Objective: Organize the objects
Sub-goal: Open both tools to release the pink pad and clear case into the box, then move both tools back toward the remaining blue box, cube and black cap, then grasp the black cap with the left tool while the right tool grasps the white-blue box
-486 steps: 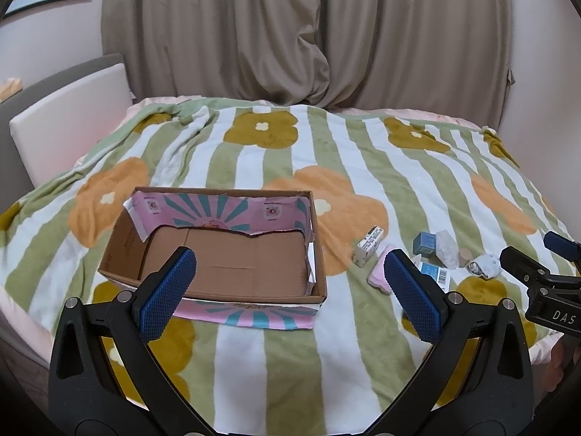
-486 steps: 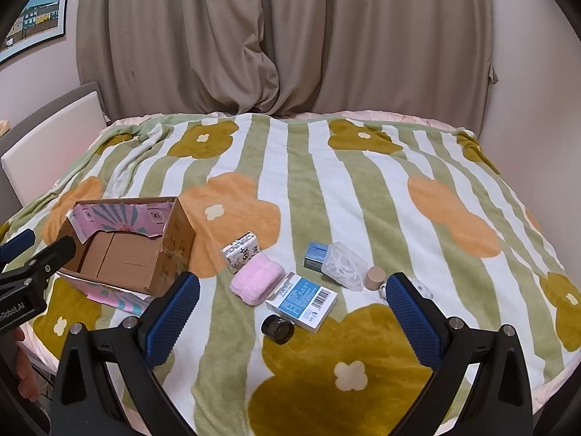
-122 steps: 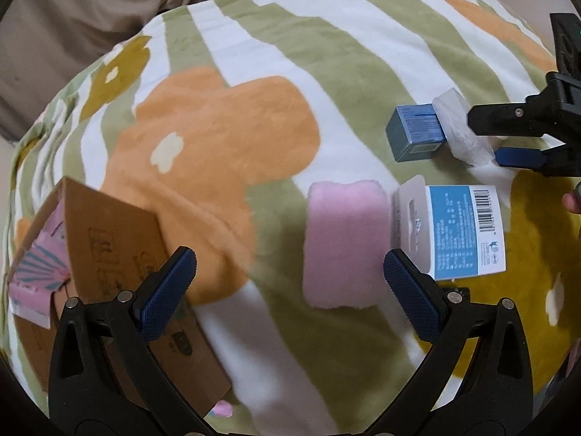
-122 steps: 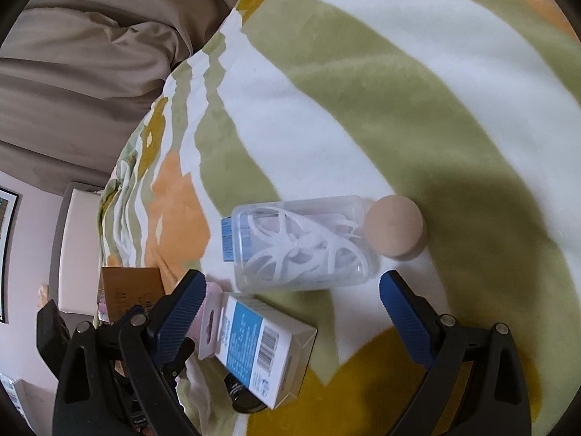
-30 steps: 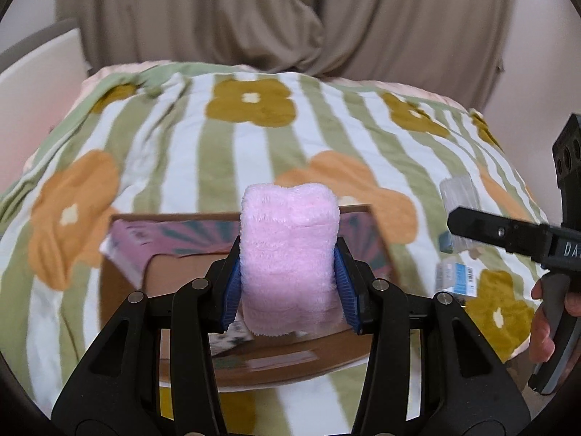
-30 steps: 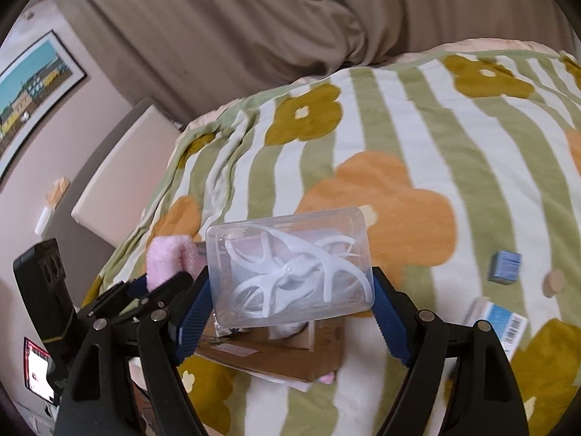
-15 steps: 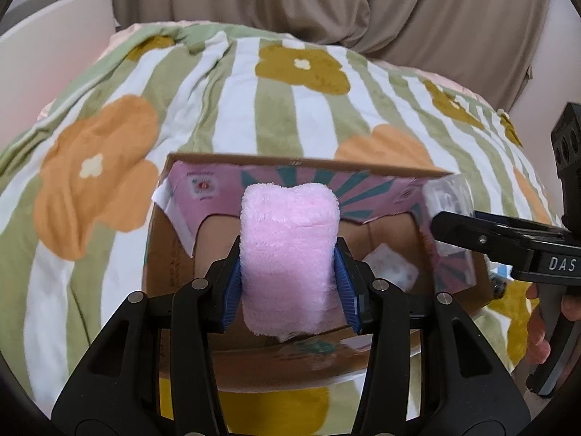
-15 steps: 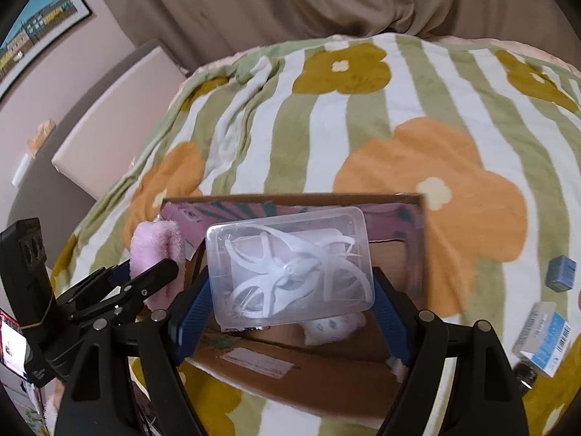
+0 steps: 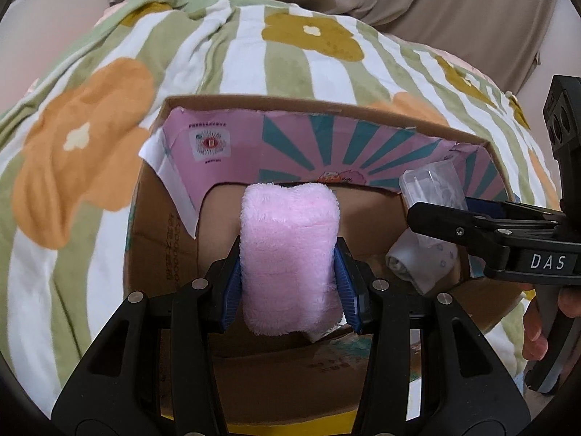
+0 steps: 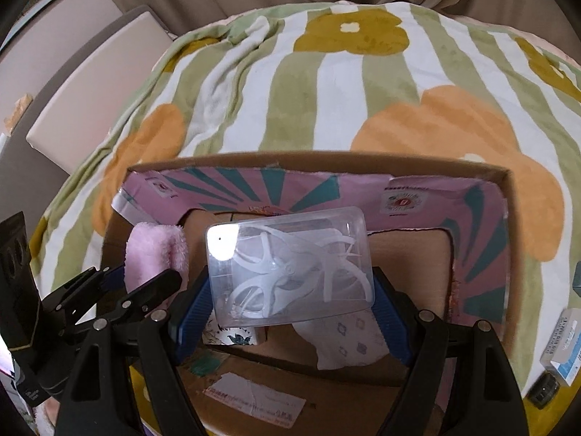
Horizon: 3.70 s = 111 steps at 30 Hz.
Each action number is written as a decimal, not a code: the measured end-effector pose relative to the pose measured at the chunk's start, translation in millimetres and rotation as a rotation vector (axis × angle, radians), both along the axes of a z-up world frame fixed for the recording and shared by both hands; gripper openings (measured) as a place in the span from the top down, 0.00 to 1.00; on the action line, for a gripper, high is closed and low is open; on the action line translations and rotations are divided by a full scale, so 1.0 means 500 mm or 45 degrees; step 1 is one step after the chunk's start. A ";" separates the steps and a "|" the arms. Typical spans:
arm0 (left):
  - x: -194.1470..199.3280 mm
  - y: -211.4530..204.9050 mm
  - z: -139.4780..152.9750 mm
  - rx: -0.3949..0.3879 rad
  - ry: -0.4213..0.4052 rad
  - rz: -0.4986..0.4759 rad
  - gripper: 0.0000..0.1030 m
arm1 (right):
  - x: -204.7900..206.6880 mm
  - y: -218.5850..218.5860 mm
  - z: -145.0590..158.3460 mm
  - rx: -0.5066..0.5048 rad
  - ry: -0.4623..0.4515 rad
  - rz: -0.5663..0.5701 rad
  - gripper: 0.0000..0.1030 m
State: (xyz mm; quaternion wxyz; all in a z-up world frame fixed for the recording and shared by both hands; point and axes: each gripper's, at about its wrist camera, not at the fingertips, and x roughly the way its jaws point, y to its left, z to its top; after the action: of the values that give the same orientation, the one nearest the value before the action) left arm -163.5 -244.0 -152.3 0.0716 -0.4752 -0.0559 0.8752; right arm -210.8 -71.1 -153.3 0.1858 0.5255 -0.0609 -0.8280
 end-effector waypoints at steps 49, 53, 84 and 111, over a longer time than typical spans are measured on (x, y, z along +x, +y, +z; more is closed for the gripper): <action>0.169 0.144 0.162 0.005 0.231 -0.012 0.00 | 0.135 0.130 0.168 -0.005 0.231 -0.057 0.00; 0.194 0.179 0.191 0.009 0.302 -0.016 0.00 | 0.154 0.184 0.194 0.012 0.261 -0.075 0.00; 0.240 0.582 0.079 0.069 0.215 -0.437 0.00 | 0.228 0.602 0.095 0.225 0.282 0.076 0.00; 0.117 0.788 -0.101 0.037 -0.043 -0.616 0.02 | 0.150 0.670 -0.113 0.313 0.183 0.501 0.00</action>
State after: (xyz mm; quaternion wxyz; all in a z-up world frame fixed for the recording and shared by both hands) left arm -105.1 149.9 -202.7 0.2850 -0.4883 0.0459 0.8236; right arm -136.0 264.2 -209.9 0.2820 0.4857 0.1575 -0.8123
